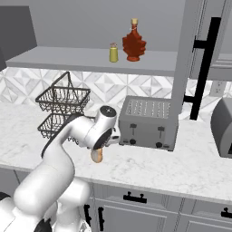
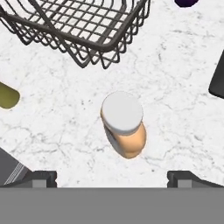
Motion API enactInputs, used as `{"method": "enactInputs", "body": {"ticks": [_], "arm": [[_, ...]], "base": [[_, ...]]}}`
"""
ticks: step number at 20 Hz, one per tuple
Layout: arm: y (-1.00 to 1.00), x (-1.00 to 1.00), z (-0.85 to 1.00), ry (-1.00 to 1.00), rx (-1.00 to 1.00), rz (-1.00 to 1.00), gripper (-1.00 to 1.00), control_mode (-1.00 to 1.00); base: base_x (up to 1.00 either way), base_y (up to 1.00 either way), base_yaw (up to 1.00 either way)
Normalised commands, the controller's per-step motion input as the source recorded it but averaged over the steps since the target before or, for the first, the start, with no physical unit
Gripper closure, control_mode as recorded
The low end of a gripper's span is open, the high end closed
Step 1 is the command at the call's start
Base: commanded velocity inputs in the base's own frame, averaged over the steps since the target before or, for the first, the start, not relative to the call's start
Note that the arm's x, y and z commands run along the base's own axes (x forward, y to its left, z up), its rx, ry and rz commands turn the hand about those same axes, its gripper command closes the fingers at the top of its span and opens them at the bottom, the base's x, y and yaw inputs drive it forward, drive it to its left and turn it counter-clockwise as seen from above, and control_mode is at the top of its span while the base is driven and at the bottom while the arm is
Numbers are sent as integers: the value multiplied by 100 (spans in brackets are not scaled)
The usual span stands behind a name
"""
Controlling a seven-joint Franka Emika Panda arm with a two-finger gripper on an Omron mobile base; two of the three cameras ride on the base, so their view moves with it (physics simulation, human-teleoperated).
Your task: Put the shaker and condiment bottle from the counter next to their counterparts in the cabinet.
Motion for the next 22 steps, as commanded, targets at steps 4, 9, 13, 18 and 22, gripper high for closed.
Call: {"method": "enactInputs", "body": {"ticks": [4, 9, 13, 18, 22], "arm": [[0, 22, -19, 4, 0, 0, -100, -100], [0, 23, -17, 4, 0, 0, -100, -100], [0, 19, -18, 3, 0, 0, -100, -100], [0, 14, -20, 5, 2, 0, -100, -100], [0, 13, -23, 7, 1, 0, -100, -100]], "base": [[0, 0, 0], [0, 0, 0], [0, 0, 0], [0, 0, 0], [0, 0, 0]]}}
